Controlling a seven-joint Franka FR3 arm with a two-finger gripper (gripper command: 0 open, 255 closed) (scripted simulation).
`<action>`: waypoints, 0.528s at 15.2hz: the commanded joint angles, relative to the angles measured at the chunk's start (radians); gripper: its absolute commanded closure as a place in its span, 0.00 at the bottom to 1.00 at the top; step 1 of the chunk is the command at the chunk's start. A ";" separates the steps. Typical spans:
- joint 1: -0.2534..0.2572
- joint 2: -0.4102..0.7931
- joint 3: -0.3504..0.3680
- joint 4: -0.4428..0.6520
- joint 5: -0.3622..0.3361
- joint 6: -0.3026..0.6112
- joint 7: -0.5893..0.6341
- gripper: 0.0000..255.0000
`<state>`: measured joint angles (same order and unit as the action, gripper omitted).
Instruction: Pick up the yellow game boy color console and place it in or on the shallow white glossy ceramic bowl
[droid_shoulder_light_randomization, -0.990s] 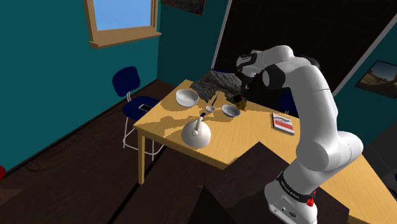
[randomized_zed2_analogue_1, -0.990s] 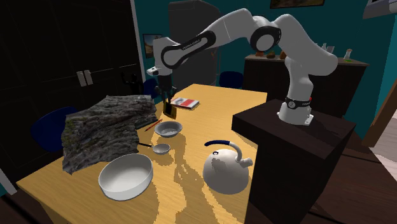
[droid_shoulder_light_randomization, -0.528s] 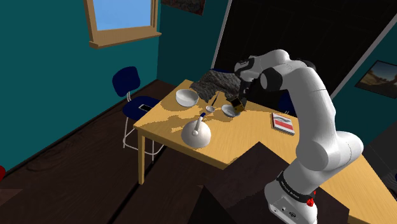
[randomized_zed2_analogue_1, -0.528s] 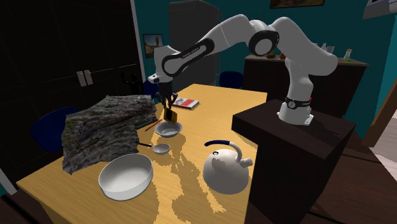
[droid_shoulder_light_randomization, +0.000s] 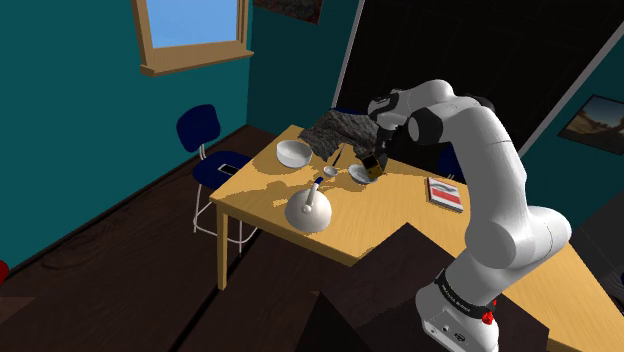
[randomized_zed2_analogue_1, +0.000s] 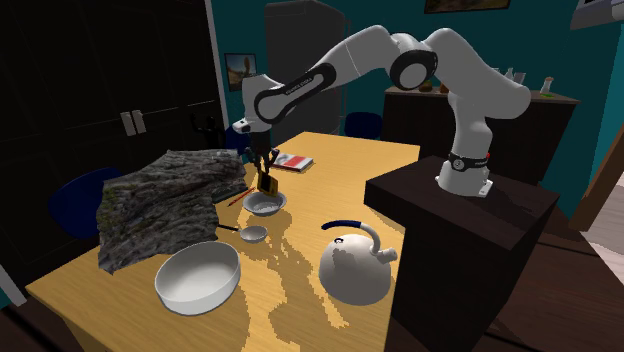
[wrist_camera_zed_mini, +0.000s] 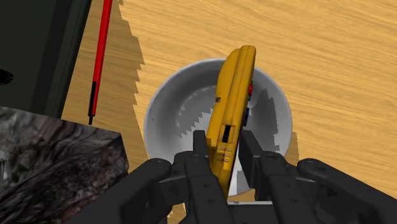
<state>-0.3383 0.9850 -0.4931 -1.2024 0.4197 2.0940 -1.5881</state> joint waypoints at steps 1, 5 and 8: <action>0.000 0.000 0.000 0.000 0.000 0.000 0.000 0.00; 0.000 0.000 0.000 0.000 0.000 0.000 0.000 0.00; 0.008 -0.038 -0.012 0.000 -0.012 -0.038 0.005 0.00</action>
<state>-0.3362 0.9646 -0.4997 -1.1999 0.4132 2.0715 -1.5867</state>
